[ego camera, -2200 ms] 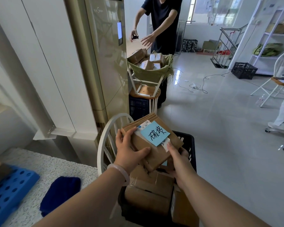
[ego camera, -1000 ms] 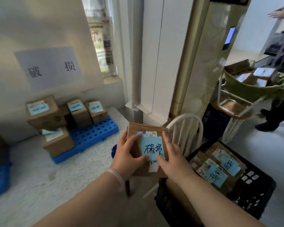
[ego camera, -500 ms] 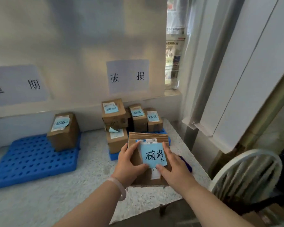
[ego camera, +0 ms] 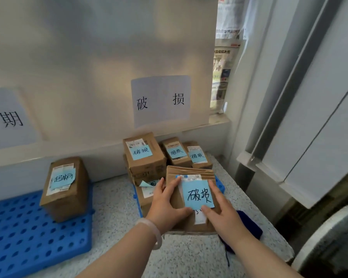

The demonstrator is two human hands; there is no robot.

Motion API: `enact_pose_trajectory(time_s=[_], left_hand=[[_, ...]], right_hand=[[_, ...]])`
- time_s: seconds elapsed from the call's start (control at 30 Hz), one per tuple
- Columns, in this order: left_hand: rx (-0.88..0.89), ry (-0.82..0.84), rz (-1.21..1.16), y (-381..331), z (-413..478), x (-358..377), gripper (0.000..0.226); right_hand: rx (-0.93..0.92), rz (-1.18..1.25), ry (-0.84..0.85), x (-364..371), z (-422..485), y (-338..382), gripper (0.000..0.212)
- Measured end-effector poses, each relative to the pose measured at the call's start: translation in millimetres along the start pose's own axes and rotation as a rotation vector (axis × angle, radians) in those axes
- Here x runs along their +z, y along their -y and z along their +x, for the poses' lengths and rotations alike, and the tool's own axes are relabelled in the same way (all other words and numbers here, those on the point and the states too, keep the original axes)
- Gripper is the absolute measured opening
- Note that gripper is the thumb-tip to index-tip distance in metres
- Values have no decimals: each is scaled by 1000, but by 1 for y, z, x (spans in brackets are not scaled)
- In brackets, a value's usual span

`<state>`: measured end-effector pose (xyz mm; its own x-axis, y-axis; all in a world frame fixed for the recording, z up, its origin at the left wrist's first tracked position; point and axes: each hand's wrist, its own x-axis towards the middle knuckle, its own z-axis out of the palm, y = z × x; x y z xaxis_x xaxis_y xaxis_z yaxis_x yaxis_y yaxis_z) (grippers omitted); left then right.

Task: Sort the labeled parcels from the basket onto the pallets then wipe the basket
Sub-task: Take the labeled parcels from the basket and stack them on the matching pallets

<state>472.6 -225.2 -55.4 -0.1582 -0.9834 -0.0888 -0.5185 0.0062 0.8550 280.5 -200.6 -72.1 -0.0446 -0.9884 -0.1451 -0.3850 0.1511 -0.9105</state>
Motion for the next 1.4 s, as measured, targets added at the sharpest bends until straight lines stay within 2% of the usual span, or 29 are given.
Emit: enact_pose_trajectory(time_s=[0.23,0.47,0.7,0.9,1.1,1.4], left_hand=[[11,-5,-46,-10,57,17,85],[6,-4,-44,-47,150,41,90],[-143,-41,-14,-63,236,69,94],[-215,-75,101,-46,288,79,94],[-284,-18,409,-30,312,77,88],[-312,-91,472,-3,324,66,85]], right_hand=[[38,-18,-79,-21,54,2,72],[19,-75,-70,-81,151,13,70],[11,-158,-45,-108,250,4,67],[33,-93,43,-105,311,-19,65],[45,-122,93,-88,351,-34,63],[-19,-237,150,-69,377,-26,61]])
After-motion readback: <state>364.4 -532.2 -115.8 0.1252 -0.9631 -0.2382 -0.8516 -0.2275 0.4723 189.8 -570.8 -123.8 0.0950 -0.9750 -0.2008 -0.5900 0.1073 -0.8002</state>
